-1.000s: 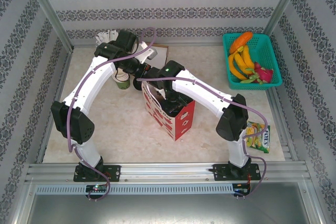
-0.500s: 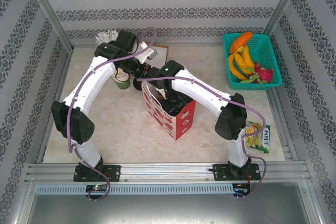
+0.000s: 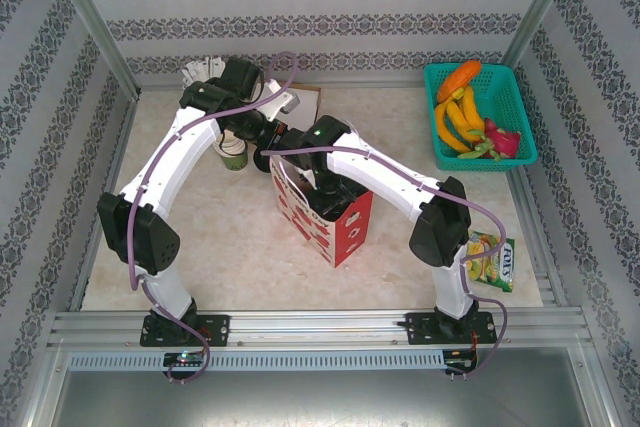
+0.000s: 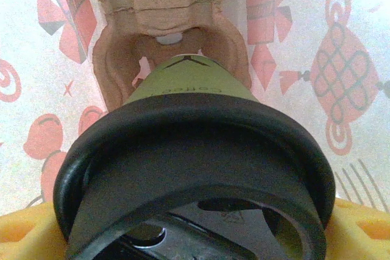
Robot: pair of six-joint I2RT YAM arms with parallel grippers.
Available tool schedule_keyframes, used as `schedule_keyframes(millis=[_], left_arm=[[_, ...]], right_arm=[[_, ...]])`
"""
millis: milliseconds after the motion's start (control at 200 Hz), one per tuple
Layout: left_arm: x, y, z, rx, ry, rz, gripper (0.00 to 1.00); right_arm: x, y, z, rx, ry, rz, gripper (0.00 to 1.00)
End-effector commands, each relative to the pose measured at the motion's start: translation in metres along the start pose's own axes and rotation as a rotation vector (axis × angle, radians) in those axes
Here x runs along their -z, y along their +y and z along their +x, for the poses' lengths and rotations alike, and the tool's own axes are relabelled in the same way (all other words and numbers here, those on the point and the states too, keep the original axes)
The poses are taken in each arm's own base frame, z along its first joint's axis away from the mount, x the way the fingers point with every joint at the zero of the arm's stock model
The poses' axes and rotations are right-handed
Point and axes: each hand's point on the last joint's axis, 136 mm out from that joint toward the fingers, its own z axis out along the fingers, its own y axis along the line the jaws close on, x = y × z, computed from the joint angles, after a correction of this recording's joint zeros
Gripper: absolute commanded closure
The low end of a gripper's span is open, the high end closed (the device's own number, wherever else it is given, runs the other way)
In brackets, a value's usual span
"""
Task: Pack the takeout coffee
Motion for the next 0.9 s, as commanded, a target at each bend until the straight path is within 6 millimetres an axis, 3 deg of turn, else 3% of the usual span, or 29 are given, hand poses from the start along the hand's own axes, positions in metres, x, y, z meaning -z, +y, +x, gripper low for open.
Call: schedule_keyframes(millis=[0, 894], left_arm=[[-0.002, 0.0, -0.004, 0.004, -0.013, 0.012, 1.0], [-0.004, 0.0, -0.002, 0.007, 0.0, 0.016, 1.0]], right_arm=[[-0.006, -0.002, 0.001, 0.005, 0.025, -0.008, 0.48], [-0.023, 0.001, -0.01, 0.0, 0.012, -0.03, 0.49]])
